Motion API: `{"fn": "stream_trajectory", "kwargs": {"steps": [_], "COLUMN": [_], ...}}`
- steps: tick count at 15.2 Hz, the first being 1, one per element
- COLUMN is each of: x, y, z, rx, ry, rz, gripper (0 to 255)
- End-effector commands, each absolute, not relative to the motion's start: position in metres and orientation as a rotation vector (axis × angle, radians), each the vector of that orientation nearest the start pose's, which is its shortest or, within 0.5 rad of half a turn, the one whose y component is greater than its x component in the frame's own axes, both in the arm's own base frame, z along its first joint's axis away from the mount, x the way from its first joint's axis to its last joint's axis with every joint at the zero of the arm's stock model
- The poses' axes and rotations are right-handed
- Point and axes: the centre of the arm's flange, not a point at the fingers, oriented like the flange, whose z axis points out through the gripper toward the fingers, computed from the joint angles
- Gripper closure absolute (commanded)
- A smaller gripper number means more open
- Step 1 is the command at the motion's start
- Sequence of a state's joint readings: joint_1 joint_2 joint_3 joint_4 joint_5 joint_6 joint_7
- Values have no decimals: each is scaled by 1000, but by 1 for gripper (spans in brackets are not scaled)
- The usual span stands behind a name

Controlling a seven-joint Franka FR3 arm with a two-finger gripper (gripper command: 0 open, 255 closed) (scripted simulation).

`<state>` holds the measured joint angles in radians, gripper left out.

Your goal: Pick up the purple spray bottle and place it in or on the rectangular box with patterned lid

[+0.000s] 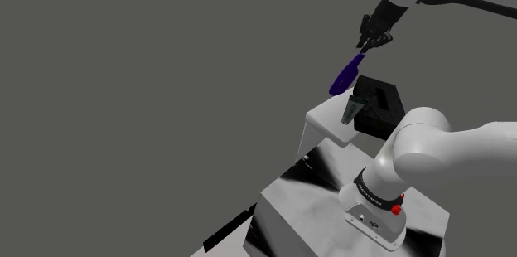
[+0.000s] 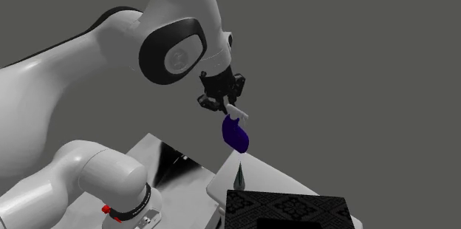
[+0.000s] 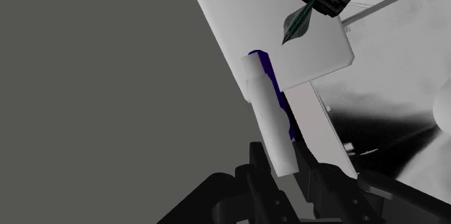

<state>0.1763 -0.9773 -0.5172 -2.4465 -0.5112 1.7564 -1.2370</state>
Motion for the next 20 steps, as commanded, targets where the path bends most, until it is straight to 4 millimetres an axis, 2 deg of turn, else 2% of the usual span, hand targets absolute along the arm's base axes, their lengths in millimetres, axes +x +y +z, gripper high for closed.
{"fn": "stream_trajectory", "kwargs": {"steps": [1,4,20], "x": [268,268,193], "y": [-191,-191,-375], "z": [582,595,666], "rx": [-2852,-2852,-2852], "ry": [-1744,-1744,-1744], "rz": [-186,-186,-186], "gripper": [255,255,255]}}
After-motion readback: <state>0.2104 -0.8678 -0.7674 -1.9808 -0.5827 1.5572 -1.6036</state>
